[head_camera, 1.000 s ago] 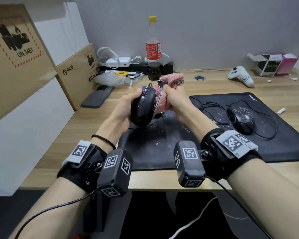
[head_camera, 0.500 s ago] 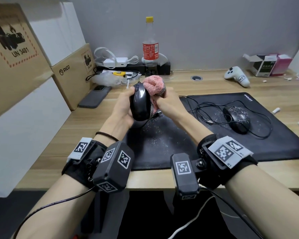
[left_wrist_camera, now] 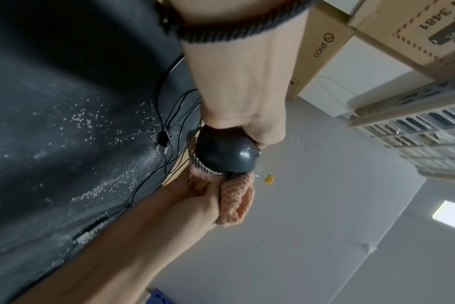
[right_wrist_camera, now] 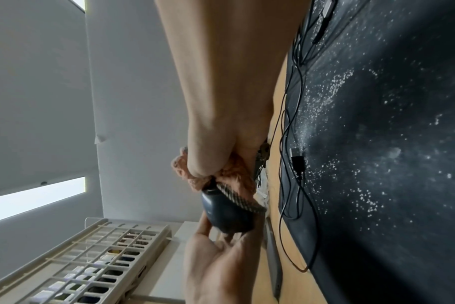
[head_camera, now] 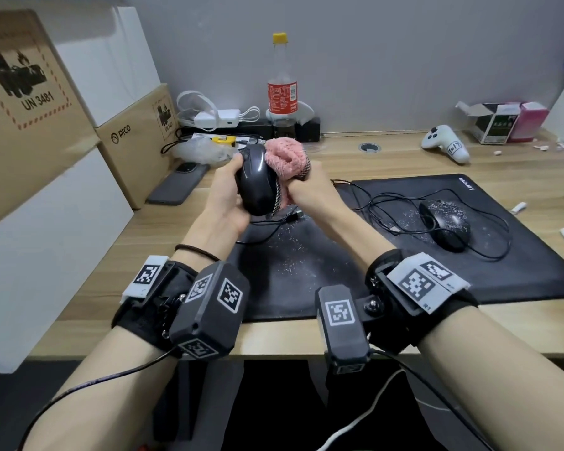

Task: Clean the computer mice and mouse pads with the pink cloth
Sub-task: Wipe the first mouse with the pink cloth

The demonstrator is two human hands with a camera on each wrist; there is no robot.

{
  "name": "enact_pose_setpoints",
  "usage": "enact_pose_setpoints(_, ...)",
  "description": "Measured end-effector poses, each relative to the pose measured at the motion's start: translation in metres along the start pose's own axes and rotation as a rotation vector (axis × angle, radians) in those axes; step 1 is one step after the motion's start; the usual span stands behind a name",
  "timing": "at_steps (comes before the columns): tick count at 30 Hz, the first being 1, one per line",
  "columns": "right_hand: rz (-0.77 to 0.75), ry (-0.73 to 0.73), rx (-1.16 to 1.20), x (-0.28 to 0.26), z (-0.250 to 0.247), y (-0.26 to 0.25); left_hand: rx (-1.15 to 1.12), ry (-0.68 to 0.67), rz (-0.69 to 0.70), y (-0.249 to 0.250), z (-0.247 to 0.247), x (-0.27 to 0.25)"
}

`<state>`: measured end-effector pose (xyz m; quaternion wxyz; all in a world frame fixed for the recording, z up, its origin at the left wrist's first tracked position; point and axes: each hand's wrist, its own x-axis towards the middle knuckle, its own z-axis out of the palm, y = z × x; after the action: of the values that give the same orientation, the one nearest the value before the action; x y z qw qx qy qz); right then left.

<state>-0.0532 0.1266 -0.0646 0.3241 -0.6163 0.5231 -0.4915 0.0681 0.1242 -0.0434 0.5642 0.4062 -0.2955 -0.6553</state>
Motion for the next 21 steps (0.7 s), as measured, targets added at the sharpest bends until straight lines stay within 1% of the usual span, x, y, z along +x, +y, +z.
enact_pose_setpoints(4, -0.035, -0.105, -0.099, 0.0, -0.002, 0.003, -0.081, 0.053, 0.028, 0.011, -0.002, 0.005)
enact_pose_setpoints(6, -0.067, -0.145, -0.157, -0.003, -0.011, -0.004, -0.133, 0.117, 0.027, 0.013, -0.006, 0.007)
enact_pose_setpoints(8, -0.112, -0.244, -0.192, -0.004, -0.021, -0.009, -0.207, 0.187, 0.022, 0.013, -0.013, 0.011)
enact_pose_setpoints(9, -0.126, -0.292, -0.194, -0.007, -0.025, -0.012, -0.246, 0.197, 0.022, 0.013, -0.016, 0.011)
enact_pose_setpoints(10, -0.125, -0.294, -0.167, -0.007, -0.026, -0.012, -0.274, 0.192, 0.017, 0.012, -0.017, 0.011)
enact_pose_setpoints(11, -0.091, -0.245, -0.106, -0.006, -0.026, -0.011, -0.278, 0.18, 0.015, 0.011, -0.017, 0.012)
enact_pose_setpoints(13, -0.003, -0.06, -0.012, 0.001, -0.022, -0.006, -0.252, 0.141, 0.013, 0.007, -0.016, 0.012)
enact_pose_setpoints(14, 0.023, 0.011, -0.006, 0.007, -0.022, -0.004, -0.223, 0.107, 0.006, 0.006, -0.014, 0.011)
enact_pose_setpoints(15, 0.034, 0.023, -0.012, 0.01, -0.021, -0.004, -0.188, 0.079, 0.002, 0.004, -0.012, 0.01)
enact_pose_setpoints(16, 0.036, -0.005, -0.01, 0.012, -0.02, -0.005, -0.155, 0.053, 0.001, 0.002, -0.01, 0.008)
enact_pose_setpoints(18, 0.019, -0.117, -0.001, 0.007, -0.014, -0.013, -0.144, 0.034, 0.008, -0.001, -0.006, 0.007)
enact_pose_setpoints(21, -0.012, -0.218, 0.09, -0.01, -0.006, -0.018, -0.222, 0.074, 0.023, 0.001, -0.002, 0.01)
